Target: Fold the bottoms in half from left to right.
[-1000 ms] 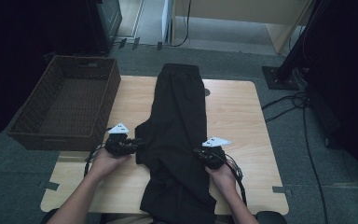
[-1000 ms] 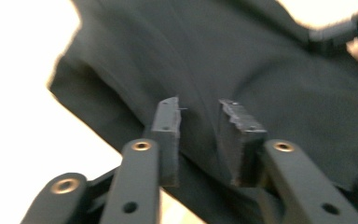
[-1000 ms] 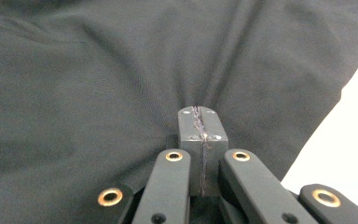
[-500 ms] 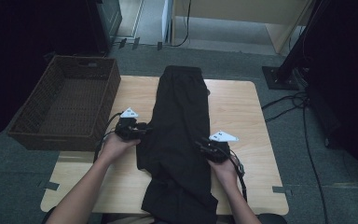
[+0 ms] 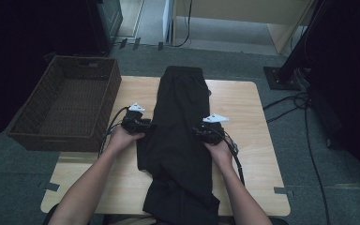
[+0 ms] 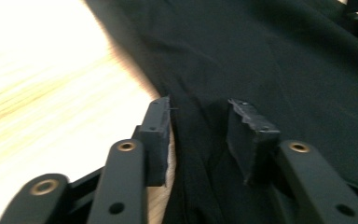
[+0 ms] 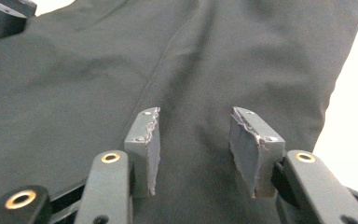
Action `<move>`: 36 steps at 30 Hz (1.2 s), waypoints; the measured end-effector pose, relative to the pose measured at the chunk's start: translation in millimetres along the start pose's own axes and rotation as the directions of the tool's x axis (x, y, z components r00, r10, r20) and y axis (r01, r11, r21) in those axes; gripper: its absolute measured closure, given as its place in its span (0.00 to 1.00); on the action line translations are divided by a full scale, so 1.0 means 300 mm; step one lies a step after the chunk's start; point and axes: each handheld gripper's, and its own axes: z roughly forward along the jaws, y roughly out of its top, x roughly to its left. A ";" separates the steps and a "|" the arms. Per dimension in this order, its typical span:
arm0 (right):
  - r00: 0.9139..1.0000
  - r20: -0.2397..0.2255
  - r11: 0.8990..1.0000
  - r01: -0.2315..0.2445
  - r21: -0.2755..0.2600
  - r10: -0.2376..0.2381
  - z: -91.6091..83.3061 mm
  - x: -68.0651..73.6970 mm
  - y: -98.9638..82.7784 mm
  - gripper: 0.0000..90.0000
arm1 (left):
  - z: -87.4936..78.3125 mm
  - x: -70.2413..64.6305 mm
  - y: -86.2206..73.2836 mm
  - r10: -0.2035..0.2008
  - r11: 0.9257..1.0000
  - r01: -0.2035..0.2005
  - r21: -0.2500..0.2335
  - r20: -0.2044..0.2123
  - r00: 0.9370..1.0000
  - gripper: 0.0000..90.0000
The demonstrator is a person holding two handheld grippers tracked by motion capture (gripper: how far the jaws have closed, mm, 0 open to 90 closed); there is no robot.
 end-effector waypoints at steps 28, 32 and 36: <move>0.995 -0.098 0.999 -0.029 0.023 0.031 -0.030 0.020 -0.058 0.98 | -0.082 -0.083 -0.080 -0.008 0.999 0.010 -0.037 0.060 0.998 0.94; 0.995 -0.104 0.999 -0.007 0.041 0.012 -0.045 0.033 -0.062 0.98 | -0.107 -0.096 -0.112 -0.012 1.000 0.014 -0.026 0.066 0.998 0.94; 0.993 -0.115 0.999 -0.005 0.052 0.011 -0.087 0.044 -0.094 0.97 | -0.132 -0.113 -0.146 -0.014 1.000 0.015 -0.012 0.082 0.997 0.92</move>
